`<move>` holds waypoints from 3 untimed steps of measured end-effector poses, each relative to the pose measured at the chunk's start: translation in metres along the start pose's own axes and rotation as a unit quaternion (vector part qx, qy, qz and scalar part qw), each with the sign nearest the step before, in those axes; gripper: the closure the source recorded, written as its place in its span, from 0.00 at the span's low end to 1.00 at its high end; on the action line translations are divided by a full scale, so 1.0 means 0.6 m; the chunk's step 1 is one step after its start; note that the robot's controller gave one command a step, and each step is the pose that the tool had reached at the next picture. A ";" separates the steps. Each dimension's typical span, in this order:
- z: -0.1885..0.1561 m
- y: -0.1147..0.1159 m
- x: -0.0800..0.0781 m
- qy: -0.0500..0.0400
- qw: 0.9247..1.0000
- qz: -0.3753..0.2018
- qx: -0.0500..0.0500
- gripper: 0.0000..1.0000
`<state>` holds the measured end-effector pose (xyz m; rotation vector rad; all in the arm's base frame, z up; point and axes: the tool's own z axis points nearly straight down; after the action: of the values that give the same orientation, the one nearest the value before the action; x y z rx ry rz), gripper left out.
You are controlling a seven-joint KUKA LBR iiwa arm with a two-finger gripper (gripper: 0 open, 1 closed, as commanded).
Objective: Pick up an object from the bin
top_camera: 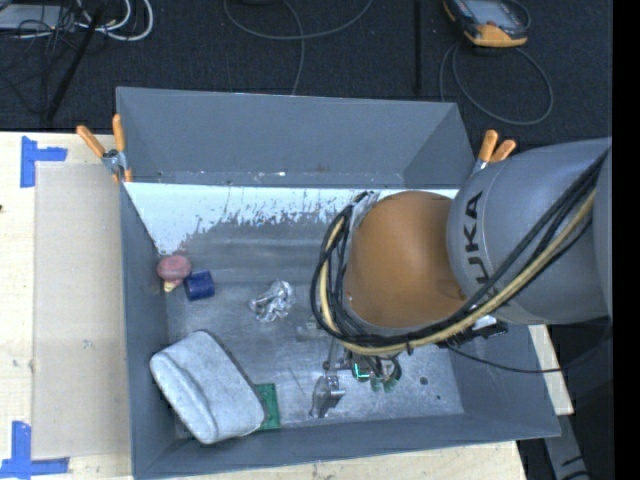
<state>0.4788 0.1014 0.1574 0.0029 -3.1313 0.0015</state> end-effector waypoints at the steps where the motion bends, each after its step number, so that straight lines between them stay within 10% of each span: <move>1: 0.141 0.077 0.005 -0.013 0.999 0.045 -0.002 0.00; 2: 0.138 0.077 0.005 -0.013 0.999 0.046 -0.003 1.00; 3: -0.069 0.114 -0.012 -0.009 0.999 0.039 -0.002 1.00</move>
Offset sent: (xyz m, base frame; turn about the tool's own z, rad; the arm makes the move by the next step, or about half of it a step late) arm -0.0092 0.0454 -0.0874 0.0877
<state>0.4865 0.1697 0.1984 -0.1195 -3.1461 -0.0043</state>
